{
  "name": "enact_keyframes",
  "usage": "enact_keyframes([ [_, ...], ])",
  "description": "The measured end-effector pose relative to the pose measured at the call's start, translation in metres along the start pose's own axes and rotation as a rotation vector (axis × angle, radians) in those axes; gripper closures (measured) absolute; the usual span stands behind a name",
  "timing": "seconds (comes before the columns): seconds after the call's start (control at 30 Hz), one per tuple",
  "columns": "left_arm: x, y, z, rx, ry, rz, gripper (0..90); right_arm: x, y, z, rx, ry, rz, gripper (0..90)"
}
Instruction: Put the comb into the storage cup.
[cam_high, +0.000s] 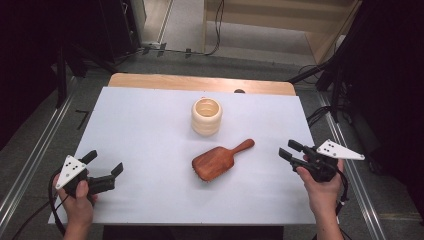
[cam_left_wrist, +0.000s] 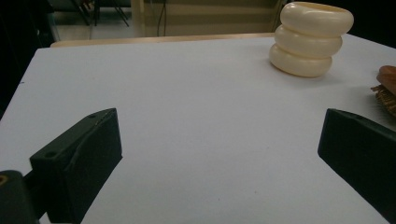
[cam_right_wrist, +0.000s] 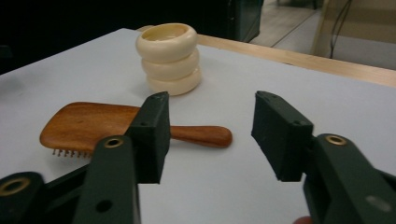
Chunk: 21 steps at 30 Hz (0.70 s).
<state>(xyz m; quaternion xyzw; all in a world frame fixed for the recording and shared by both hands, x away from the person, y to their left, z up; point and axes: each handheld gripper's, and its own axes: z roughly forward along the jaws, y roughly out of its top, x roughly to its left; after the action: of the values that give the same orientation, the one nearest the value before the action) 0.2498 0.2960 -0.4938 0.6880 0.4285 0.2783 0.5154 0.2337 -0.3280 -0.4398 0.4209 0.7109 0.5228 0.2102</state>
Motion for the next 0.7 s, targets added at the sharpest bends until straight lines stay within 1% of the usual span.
enact_keyframes([
  [0.03, 0.000, 0.000, 0.000, 0.000, 0.000, 0.000, 0.0, 0.002, 0.003, 0.003, 0.010, -0.003, -0.013, 52.4],
  [0.07, 0.000, 0.000, 0.000, -0.004, -0.003, -0.001, 0.0, 0.004, 0.005, 0.006, 0.024, -0.009, -0.027, 57.1],
  [0.1, 0.000, 0.000, -0.001, -0.006, 0.002, -0.007, 0.0, 0.005, 0.007, 0.008, 0.031, -0.005, -0.044, 60.2],
  [0.13, 0.000, 0.000, -0.001, -0.006, 0.002, -0.007, 0.0, 0.007, 0.009, 0.011, 0.036, 0.004, -0.058, 61.2],
  [0.17, 0.001, 0.000, -0.001, -0.009, 0.001, -0.012, 0.0, 0.008, 0.011, 0.013, 0.043, 0.008, -0.067, 64.8],
  [0.23, 0.002, 0.000, -0.001, -0.011, 0.001, -0.015, 0.0, 0.012, 0.015, 0.017, 0.054, -0.020, -0.082, 68.3],
  [0.3, 0.002, 0.000, -0.001, -0.010, 0.001, -0.014, 0.0, 0.014, 0.019, 0.022, 0.063, -0.027, -0.098, 71.8],
  [0.37, 0.001, 0.000, -0.001, -0.011, 0.002, -0.013, 0.0, 0.015, 0.023, 0.025, 0.083, -0.035, -0.121, 77.9],
  [0.4, 0.001, 0.000, -0.001, -0.009, 0.002, -0.013, 0.0, 0.016, 0.024, 0.027, 0.094, -0.037, -0.134, 82.7],
  [0.47, 0.001, 0.000, -0.001, -0.011, 0.001, -0.013, 0.0, 0.015, 0.027, 0.031, 0.109, -0.009, -0.136, 88.1],
  [0.5, 0.001, 0.000, -0.001, -0.010, 0.002, -0.014, 0.0, 0.015, 0.028, 0.033, 0.114, 0.006, -0.135, 88.2],
  [0.53, 0.001, 0.000, -0.001, -0.011, 0.001, -0.014, 0.0, 0.015, 0.029, 0.036, 0.127, 0.012, -0.147, 88.2],
  [0.6, 0.001, 0.000, -0.001, -0.010, 0.001, -0.013, 0.0, 0.017, 0.033, 0.043, 0.155, 0.009, -0.173, 88.5],
  [0.67, 0.001, 0.000, -0.001, -0.009, 0.002, -0.013, 0.0, 0.018, 0.036, 0.049, 0.166, 0.013, -0.194, 88.6],
  [0.7, 0.001, 0.000, -0.001, -0.009, 0.003, -0.013, 0.0, 0.018, 0.036, 0.049, 0.166, 0.013, -0.194, 88.6],
])
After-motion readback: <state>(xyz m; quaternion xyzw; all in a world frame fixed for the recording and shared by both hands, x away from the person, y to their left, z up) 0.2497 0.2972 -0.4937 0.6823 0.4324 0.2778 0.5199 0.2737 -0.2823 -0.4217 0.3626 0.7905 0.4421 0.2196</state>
